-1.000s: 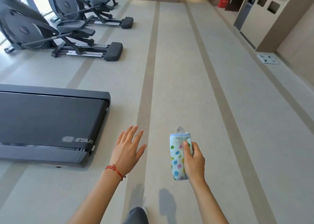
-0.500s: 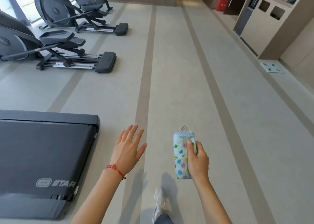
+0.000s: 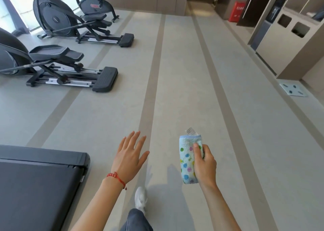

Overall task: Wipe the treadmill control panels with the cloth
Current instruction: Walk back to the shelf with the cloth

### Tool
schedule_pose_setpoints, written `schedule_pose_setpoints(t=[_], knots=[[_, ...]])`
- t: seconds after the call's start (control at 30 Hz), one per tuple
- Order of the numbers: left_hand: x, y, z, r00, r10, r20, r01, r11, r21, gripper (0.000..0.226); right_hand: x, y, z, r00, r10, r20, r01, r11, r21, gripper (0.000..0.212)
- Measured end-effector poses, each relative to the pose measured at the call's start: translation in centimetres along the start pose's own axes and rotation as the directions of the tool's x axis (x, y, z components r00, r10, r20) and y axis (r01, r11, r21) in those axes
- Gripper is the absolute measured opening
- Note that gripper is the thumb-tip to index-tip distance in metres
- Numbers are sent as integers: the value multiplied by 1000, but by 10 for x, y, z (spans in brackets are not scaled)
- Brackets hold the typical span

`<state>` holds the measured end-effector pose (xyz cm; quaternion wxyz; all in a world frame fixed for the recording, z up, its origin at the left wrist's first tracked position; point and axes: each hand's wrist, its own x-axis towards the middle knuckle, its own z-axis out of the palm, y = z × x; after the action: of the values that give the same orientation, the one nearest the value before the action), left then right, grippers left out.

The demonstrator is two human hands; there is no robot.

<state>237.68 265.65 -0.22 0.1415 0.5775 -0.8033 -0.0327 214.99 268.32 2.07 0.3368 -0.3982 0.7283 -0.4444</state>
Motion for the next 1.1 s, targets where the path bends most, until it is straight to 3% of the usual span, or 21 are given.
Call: schedule_pose_setpoints(t=[0.43, 0.8, 1.1], knots=[[307, -118, 22, 998, 49, -30, -50, 998, -24, 69, 267, -111, 142, 1000, -16, 18, 16, 1000, -16, 27], [529, -168, 74, 999, 52, -9, -53, 998, -30, 68, 486, -152, 208, 1000, -5, -8, 4, 999, -48, 28], [719, -202, 91, 1000, -8, -22, 7, 1000, -20, 67, 675, -214, 254, 999, -18, 51, 20, 999, -38, 27]])
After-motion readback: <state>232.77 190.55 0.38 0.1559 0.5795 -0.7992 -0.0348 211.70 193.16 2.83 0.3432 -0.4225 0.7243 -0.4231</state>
